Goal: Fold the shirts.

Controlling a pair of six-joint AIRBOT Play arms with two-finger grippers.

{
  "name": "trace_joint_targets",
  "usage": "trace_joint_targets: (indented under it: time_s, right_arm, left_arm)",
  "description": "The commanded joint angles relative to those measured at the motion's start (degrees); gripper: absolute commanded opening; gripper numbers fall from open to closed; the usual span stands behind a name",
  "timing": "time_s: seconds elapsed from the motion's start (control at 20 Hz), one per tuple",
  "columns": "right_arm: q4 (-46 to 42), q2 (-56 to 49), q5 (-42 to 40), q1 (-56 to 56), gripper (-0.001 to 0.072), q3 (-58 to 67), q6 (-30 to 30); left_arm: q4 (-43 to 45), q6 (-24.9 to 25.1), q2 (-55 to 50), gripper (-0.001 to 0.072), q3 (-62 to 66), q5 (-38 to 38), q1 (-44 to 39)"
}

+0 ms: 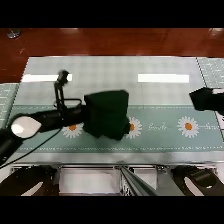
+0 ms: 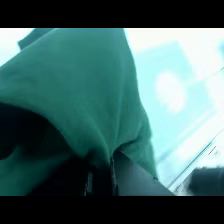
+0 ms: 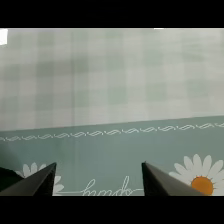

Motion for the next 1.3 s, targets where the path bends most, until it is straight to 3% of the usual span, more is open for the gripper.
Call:
trace_joint_targets:
  time_s: [0.0, 0.05, 0.1, 0.2, 0.35, 0.45, 0.55, 0.6, 0.7, 0.75, 0.85, 1.05, 1.25]
  right_arm:
    - [6.93, -1.75, -7.78, 0.07, 0.062, -9.66, 0.09]
    - [9.86, -3.78, -10.14, 0.07, 0.062, -12.28, 0.09]
    - [11.87, -6.12, -11.72, 0.07, 0.062, -13.62, 0.04]
    - [12.76, -11.28, -12.13, -0.79, 0.062, -12.61, -1.86]
    - [11.5, -14.84, -7.17, -11.56, 0.062, -5.81, -6.27]
    - [9.86, -14.53, -3.3, -22.77, 0.062, -3.78, -8.61]
    - [10.34, -14.19, 0.87, -31.63, 0.062, -5.92, -10.19]
    - [10.82, -13.81, 1.16, -33.68, 0.062, -8.48, -10.47]
    - [16.61, -13.09, -1.27, -33.57, 0.062, -15.72, -11.67]
    - [20.61, -13.09, -2.6, -32.37, 0.0619, -18.78, -13.75]
    - [25.38, -13.09, -5.35, -28.13, 0.062, -23.37, -15.37]
    - [25.16, -13.09, -8.24, -17.88, 0.062, -25.33, -12.72]
    - [25.11, -13.18, -9.88, -11.41, 0.062, -25.33, -9.14]
  left_arm:
    - [0.02, -2.58, -2.62, 0.0035, -9.05, -3.32, -1.01]
    - [0.0, -0.96, -3.63, 0.0037, -8.98, -3.8, -0.33]
    - [0.02, 0.07, -4.26, 0.0095, -8.15, -4.72, 1.53]
    - [1.01, 2.34, -4.55, 0.0711, -3.61, -10.49, 8.61]
    - [10.73, 3.63, -4.44, 0.0699, 9.31, -26.32, 25.33]
    - [13.31, 3.63, -3.87, 0.0699, 15.52, -31.32, 37.62]
    - [6.03, 3.87, -2.25, 0.0698, 14.03, -34.64, 46.45]
    - [-1.55, 6.54, -1.55, 0.0698, 10.54, -36.59, 47.58]
    - [-17.03, 14.56, -1.62, 0.0698, 2.1, -38.66, 44.44]
    - [-20.17, 17.2, -1.95, 0.0699, -2.08, -37.88, 40.94]
    - [-19.96, 17.38, -3.04, 0.0698, -7.89, -33.16, 33.38]
    - [-21.68, 17.38, -7.69, 0.0697, -9.7, -22.18, 19.56]
    - [-28.44, 21.46, -14.08, 0.0695, -8.2, -16.87, 12.81]
